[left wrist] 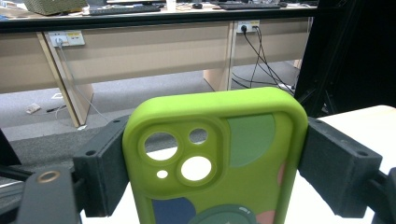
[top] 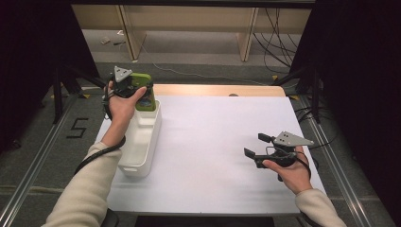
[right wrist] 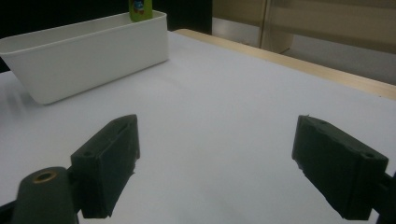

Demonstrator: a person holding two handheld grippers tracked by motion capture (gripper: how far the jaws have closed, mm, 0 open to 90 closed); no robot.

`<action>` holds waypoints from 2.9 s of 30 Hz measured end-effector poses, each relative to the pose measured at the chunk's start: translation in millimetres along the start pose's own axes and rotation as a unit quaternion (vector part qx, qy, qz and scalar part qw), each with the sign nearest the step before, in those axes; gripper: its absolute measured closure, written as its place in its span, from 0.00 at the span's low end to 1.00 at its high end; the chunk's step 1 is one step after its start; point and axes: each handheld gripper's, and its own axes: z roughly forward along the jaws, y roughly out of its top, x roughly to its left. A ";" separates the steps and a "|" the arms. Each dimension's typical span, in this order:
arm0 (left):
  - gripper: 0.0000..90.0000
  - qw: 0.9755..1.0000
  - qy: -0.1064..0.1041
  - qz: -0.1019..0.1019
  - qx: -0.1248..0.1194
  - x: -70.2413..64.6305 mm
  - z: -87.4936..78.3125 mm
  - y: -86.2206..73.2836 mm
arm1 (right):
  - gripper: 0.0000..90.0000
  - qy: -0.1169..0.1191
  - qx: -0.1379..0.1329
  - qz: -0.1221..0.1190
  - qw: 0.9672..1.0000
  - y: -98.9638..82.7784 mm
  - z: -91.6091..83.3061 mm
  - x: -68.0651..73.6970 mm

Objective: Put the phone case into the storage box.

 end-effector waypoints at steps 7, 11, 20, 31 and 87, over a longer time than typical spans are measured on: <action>0.18 1.000 0.001 0.001 0.002 0.0 1.4 -1.2 | 0.18 0.000 0.000 -0.001 1.000 -0.3 0.5 0.2; 0.18 1.000 0.001 0.002 0.004 0.3 2.0 -1.8 | 0.18 0.000 0.002 -0.001 1.000 -0.4 0.4 0.1; 0.18 1.000 0.002 0.001 0.007 1.3 3.1 -3.2 | 0.18 0.001 0.000 0.000 1.000 -0.4 0.6 0.0; 0.18 1.000 -0.004 -0.005 0.012 -0.4 5.4 -4.9 | 0.18 0.001 0.000 0.000 1.000 -0.5 0.8 -0.1; 0.18 1.000 0.002 0.004 0.030 2.6 13.6 -13.7 | 0.18 0.001 0.001 0.000 1.000 -0.1 0.5 -0.4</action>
